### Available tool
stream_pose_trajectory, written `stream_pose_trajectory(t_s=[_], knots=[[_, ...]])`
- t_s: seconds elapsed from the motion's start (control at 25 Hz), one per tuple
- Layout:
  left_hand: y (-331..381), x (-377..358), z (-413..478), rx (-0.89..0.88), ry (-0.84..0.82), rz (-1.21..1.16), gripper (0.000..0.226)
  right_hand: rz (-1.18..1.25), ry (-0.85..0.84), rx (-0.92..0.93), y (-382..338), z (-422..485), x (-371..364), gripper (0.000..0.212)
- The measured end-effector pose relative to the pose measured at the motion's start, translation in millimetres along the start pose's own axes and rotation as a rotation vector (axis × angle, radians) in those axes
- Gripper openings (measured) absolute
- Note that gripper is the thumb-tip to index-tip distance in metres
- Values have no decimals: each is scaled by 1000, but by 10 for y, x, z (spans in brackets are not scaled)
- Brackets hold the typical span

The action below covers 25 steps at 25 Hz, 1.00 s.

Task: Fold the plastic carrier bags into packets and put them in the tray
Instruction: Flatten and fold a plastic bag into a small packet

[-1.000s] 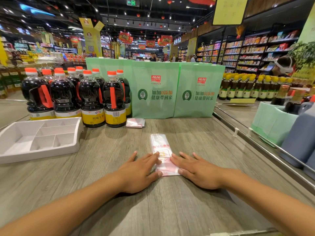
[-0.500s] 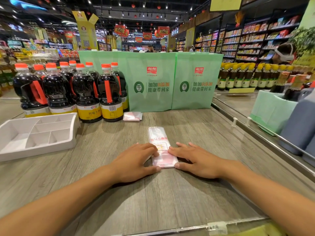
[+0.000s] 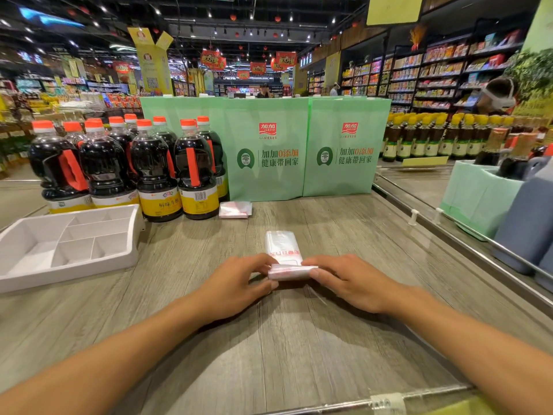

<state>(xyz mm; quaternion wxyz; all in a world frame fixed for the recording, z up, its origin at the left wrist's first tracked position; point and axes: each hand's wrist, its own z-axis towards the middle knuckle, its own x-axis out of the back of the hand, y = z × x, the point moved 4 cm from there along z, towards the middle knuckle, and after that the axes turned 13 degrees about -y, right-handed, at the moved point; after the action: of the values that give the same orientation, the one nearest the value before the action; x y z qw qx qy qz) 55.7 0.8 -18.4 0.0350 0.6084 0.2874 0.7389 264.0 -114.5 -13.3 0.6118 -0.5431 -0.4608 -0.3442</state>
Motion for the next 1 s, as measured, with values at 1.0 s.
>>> stream_pose_trajectory(t_s=[1.0], knots=[[-17,-247,60,163,-266,314,58,-252,-166,-173,44,37,-204,58]])
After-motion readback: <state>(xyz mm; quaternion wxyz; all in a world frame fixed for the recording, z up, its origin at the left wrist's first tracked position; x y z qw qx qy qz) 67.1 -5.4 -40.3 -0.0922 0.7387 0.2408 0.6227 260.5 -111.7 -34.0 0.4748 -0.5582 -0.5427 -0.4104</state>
